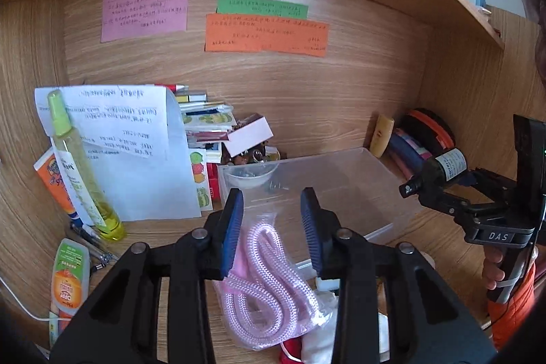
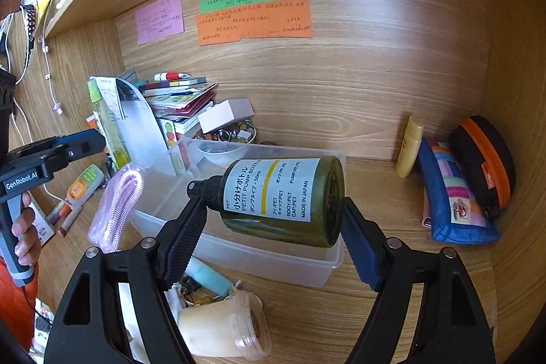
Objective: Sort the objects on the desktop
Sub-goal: 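Carry the bagged pink rope with the left tool while the right carries the green bottle toward the bin, then lower the green bottle into the bin with the right tool while the left releases the pink rope bag there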
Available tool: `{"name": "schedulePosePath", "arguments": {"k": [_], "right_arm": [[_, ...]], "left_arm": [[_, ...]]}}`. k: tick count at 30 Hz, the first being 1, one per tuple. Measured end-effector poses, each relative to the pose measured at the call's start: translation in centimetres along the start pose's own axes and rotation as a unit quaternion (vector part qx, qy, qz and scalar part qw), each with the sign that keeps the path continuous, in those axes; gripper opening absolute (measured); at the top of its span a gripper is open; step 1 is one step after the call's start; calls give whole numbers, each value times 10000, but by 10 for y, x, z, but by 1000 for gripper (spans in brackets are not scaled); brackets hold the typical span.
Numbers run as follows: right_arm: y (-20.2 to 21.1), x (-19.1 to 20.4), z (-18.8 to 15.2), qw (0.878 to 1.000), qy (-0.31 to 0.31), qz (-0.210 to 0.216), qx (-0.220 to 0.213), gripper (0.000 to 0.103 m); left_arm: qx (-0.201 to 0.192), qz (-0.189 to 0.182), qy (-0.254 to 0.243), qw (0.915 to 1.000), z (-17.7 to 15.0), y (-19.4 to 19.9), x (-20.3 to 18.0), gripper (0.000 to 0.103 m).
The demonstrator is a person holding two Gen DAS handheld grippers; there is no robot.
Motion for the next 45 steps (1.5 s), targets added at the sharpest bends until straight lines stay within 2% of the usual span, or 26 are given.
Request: {"name": "schedulePosePath", "arguments": {"k": [2, 9, 11, 13, 18, 21, 23, 25, 29, 31, 36, 38, 39, 40, 45], "right_arm": [[-6, -1, -3, 10000, -15, 14, 81, 75], [-18, -5, -8, 9996, -121, 80, 242, 75], [-20, -4, -10, 9995, -124, 110, 268, 75], [-20, -3, -10, 9994, -134, 145, 272, 75], [-21, 1, -14, 9994, -98, 170, 288, 75], [-22, 2, -16, 9993, -97, 180, 318, 75], [-22, 3, -17, 9993, -85, 181, 313, 75], [-22, 3, -18, 9993, -79, 184, 317, 75], [-24, 3, -19, 9992, -59, 157, 353, 75], [-27, 3, -20, 9991, -49, 125, 395, 75], [-34, 4, -19, 9985, -26, 35, 552, 75], [-38, 5, -19, 9979, -7, 15, 646, 75], [-40, 7, -19, 9975, 23, 6, 700, 75], [-42, 8, -18, 9973, 42, -12, 735, 75], [-48, 15, -11, 9967, 156, -82, 795, 75]], "left_arm": [[109, -74, 34, 9999, -8, -8, 0, 34], [330, 69, 256, 9991, -32, -5, 25, 35], [509, 179, 297, 9981, -44, -5, 35, 39], [665, 333, 350, 9966, -57, -5, 45, 53], [1233, 621, 293, 9900, -97, -14, 60, 59], [1705, 566, 336, 9832, -123, -27, 60, 70], [1892, 454, 393, 9801, -135, -34, 57, 72], [1933, 436, 449, 9791, -139, -38, 55, 80], [2007, 344, 417, 9782, -138, -46, 47, 82], [2104, 386, 303, 9764, -140, -53, 43, 91], [2311, 466, 57, 9718, -146, -65, 37, 91], [2208, 421, 115, 9743, -146, -66, 40, 86], [2183, 435, 112, 9749, -145, -65, 43, 73], [2171, 442, 135, 9750, -143, -63, 46, 65], [2104, 419, 350, 9761, -143, -60, 57, 62]]}}
Point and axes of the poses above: each gripper's, at about its wrist camera, not at the fingertips, and y roughly against the way its jaws point, x to its left, z to its top, the point moved 8 cm from there along -y, roughly the way its jaws point, and after that the axes turned 15 degrees about -y, right-handed, at the moved point
